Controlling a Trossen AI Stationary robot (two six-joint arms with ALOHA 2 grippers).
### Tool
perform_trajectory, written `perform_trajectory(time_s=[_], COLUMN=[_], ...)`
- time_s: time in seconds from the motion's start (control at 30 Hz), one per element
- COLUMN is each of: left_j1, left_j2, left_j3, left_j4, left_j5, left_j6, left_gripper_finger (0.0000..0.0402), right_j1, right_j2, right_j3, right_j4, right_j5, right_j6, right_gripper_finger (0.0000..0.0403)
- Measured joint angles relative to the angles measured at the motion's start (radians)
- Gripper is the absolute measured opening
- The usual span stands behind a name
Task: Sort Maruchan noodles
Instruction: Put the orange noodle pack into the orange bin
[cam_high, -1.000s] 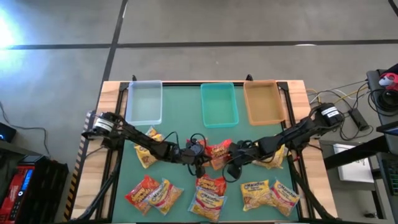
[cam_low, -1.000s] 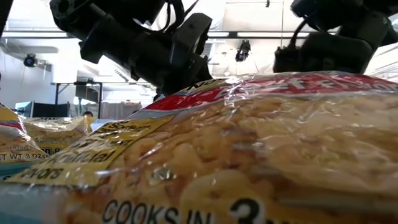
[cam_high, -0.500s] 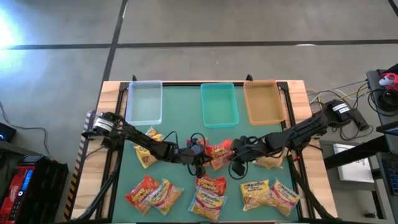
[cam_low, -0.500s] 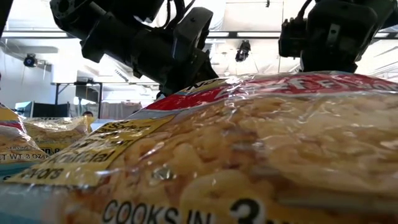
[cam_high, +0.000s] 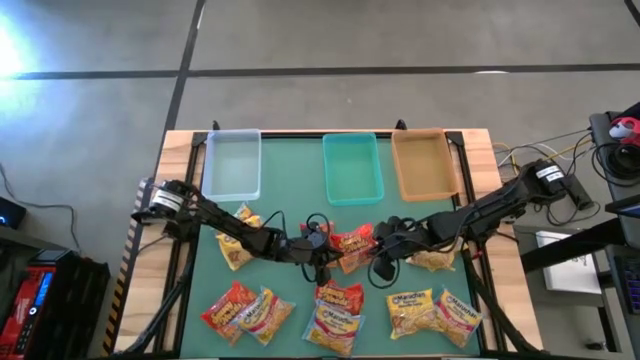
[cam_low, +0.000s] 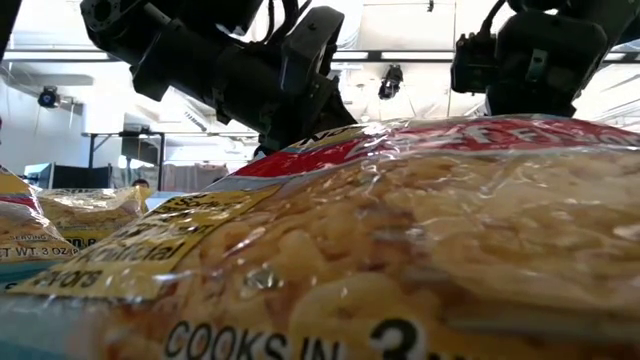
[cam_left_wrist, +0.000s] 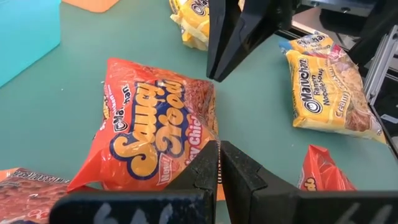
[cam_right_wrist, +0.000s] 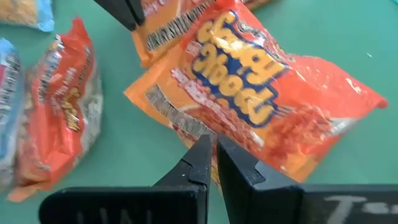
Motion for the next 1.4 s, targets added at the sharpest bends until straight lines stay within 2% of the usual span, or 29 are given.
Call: perform_trajectory(time_s=[0.2, 0.37, 0.63, 0.9, 1.2, 1.4], left_j1=[0.000, -0.005, -0.006, -0.006, -0.007, -0.011], left_j2=[0.000, 0.034, 0.128, 0.145, 0.130, 0.130], left_j3=[-0.001, 0.001, 0.042, 0.071, 0.100, 0.143], left_j4=[0.013, 0.046, 0.092, 0.082, 0.076, -0.005], left_j5=[-0.004, -0.051, -0.024, -0.019, -0.019, 0.010], left_j6=[-0.001, -0.024, -0.032, -0.001, 0.106, 0.226], left_gripper_finger=[0.0000, 0.0000, 0.0000, 0.0000, 0.0000, 0.0000], right_j1=[0.000, 0.000, 0.000, 0.000, 0.000, 0.000], right_j2=[0.005, 0.006, 0.013, 0.040, 0.056, 0.105], right_j3=[0.001, 0.001, 0.000, -0.002, -0.003, -0.003], right_j4=[-0.005, -0.005, -0.012, -0.044, -0.051, -0.028], right_j5=[0.000, 0.025, 0.042, 0.042, 0.050, 0.050], right_j6=[0.003, 0.003, -0.019, -0.022, -0.025, -0.013], right_gripper_finger=[0.0018, 0.0018, 0.0018, 0.0018, 0.0018, 0.0018])
